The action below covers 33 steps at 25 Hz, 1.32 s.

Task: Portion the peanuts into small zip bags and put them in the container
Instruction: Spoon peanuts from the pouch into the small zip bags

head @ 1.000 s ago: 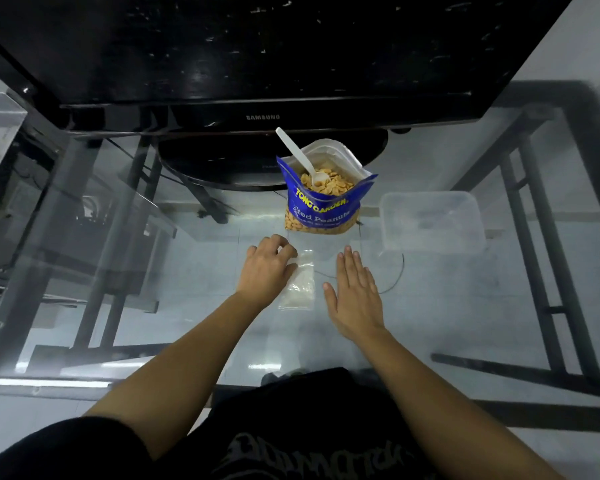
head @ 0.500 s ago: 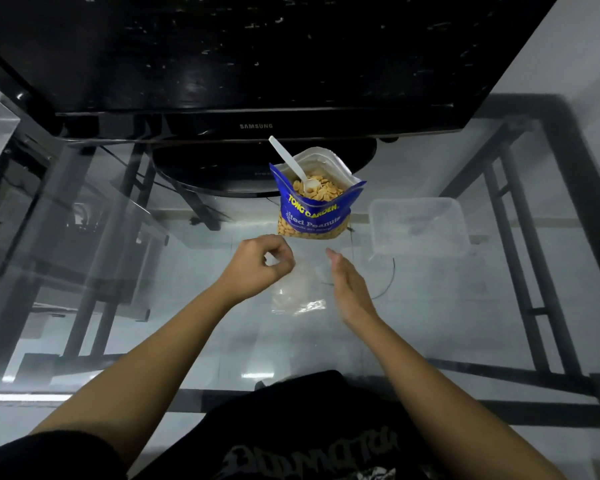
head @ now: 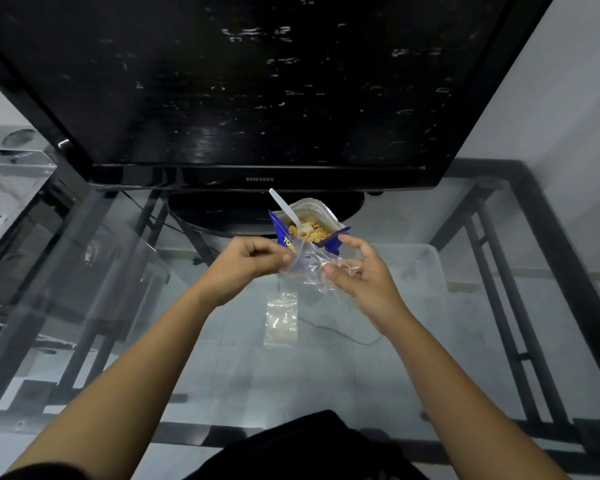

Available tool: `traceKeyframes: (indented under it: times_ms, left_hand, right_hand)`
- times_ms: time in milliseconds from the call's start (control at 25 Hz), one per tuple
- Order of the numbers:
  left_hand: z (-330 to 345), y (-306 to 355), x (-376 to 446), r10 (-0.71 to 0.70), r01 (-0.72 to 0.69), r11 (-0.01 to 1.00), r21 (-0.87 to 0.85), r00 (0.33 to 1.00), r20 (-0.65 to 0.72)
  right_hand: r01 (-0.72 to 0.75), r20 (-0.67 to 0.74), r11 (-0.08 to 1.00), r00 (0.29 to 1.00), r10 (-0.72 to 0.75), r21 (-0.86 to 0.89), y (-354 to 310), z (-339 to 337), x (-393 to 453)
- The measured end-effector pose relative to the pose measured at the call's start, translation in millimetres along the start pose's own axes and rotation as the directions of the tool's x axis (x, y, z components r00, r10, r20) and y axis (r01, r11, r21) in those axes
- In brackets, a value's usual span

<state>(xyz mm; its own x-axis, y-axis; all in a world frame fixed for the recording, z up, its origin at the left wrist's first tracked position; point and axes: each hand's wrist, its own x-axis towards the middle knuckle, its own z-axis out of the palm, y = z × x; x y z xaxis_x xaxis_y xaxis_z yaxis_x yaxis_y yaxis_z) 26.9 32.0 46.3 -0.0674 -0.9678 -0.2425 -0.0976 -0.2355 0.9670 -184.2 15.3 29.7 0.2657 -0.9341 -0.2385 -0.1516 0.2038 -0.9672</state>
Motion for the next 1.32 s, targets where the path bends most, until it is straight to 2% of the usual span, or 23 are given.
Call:
traceKeyframes:
  times_ms: [120,240,440,560,680,880,1160,1320]
  left_hand:
    - [7.8,8.3,2.6,-0.021,0.021,0.999,-0.04,1.0,-0.018]
    - [13.7,15.3,10.1,-0.018,0.019,0.999,0.039,0.999,-0.03]
    - [28.5,27.8,22.7,0.058,-0.035,0.979,0.201,0.993,-0.106]
    - [33.5,32.1,29.5,0.055,0.006,0.966,0.258,0.972,-0.23]
    - [37.3,36.0,33.8,0.044,0.032,0.968,0.248,0.954,-0.296]
    - [29.7,35.3,39.1,0.029,0.033,0.977,0.21,0.958,-0.287]
    - [-3.2,42.8,54.9,0.0,0.039,0.982,0.187,0.979,-0.204]
    - [-10.5,40.7,58.7,0.01,0.032,0.978,0.206,0.98,-0.201]
  right_hand:
    - [0.063,0.057,0.998,0.996,-0.061,-0.031,-16.3,-14.2,2.8]
    - [0.089,0.084,0.995,0.993,-0.084,-0.053,-24.3,-22.4,7.7]
    - [0.105,-0.012,0.988,0.994,-0.107,-0.112,-26.6,-40.5,23.8]
    - [0.059,0.023,0.998,0.998,-0.059,-0.012,-26.4,-51.3,30.6]
    - [0.018,0.085,0.997,0.996,-0.024,0.072,-26.5,-56.5,34.0]
    - [0.035,0.069,0.999,0.997,-0.035,-0.01,-29.8,-52.8,39.5]
    - [0.016,0.04,0.999,0.999,-0.018,0.04,-38.2,-34.5,50.0]
    - [0.009,-0.039,1.0,0.999,-0.01,-0.017,-38.1,-24.3,53.2]
